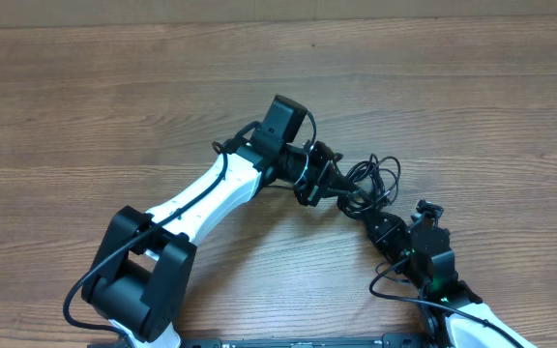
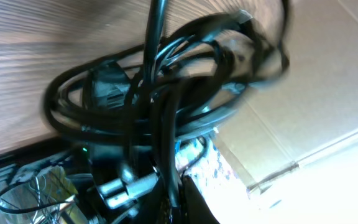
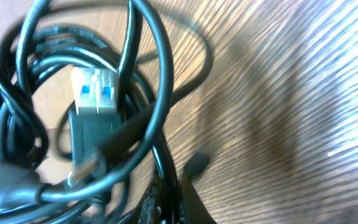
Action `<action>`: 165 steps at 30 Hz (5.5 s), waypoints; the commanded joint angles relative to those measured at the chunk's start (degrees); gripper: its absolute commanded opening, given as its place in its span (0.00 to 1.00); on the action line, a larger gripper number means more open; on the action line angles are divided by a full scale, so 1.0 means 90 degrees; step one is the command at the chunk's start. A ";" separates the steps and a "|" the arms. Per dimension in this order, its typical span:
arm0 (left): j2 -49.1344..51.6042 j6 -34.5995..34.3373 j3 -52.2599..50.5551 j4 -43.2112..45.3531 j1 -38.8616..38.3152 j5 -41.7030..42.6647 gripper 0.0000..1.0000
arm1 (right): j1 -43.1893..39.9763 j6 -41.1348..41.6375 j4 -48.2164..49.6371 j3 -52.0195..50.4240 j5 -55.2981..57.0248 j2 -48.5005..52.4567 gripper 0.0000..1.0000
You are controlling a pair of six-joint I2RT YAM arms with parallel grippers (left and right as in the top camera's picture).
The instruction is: Untangle cables
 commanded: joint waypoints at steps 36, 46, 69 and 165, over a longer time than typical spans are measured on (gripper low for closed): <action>-0.0078 0.4558 0.0155 0.1069 0.1826 0.0821 0.78 | -0.0068 -0.1059 0.0355 0.0398 -0.1112 -0.0049 0.15; -0.0078 0.4787 0.0153 -0.0049 0.1746 -0.0097 0.72 | -0.0294 -0.1775 0.0148 0.0797 -0.1506 -0.0049 0.58; 0.0022 0.1411 0.0146 -0.2127 0.0049 -0.4811 0.54 | -0.1651 -0.1770 -0.1426 0.0962 -0.1574 -0.0049 0.73; -0.1639 0.7407 0.0440 -0.1243 -0.0151 -0.5163 0.04 | -0.1634 -0.2166 -0.0894 0.1022 -0.4947 -0.0044 0.54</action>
